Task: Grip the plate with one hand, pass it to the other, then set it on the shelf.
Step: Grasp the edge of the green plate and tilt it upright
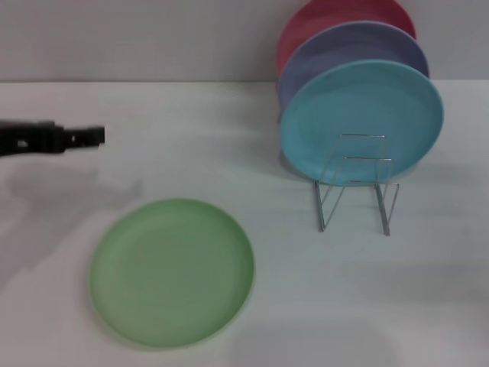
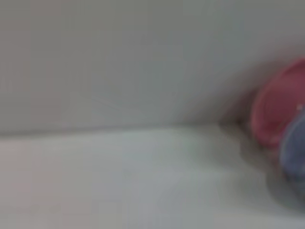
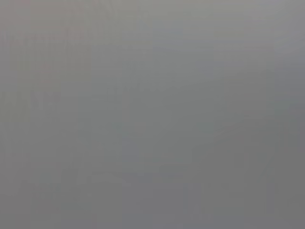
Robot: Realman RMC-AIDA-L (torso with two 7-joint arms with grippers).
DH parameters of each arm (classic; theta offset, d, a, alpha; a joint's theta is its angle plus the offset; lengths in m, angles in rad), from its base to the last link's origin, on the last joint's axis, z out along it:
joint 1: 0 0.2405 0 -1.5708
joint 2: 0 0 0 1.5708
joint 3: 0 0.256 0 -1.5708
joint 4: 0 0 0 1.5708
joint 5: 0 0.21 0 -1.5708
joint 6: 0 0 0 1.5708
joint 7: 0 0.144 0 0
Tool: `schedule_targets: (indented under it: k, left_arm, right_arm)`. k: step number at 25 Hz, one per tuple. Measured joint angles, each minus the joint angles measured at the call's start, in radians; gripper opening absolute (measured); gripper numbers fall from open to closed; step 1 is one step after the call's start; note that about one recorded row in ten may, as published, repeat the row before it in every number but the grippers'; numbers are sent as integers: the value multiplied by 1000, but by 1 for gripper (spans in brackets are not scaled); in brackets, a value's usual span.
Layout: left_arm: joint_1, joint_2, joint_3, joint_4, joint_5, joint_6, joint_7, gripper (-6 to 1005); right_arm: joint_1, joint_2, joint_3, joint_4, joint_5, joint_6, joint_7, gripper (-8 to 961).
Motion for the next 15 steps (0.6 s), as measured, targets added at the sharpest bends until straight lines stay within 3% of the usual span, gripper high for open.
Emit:
schedule_targets:
  k: [3,5,9,15]
  left_arm:
    - [-9,0,-9,-1,25,-41,-22,860]
    - [-58,-2,-17,-3,171,-169,-108,860]
    - [-101,-3,-2,-4,274,-253,-172,860]
    - [-146,-5,14,-5,323,-350,-209,859]
  right_arm:
    - [4,0,0,0,0,0,-14,657]
    - [8,0,0,1,0,1,-18,657]
    - [20,-1,0,1,0,4,-20,657]
    - [40,-3,0,-2,0,35,-20,657]
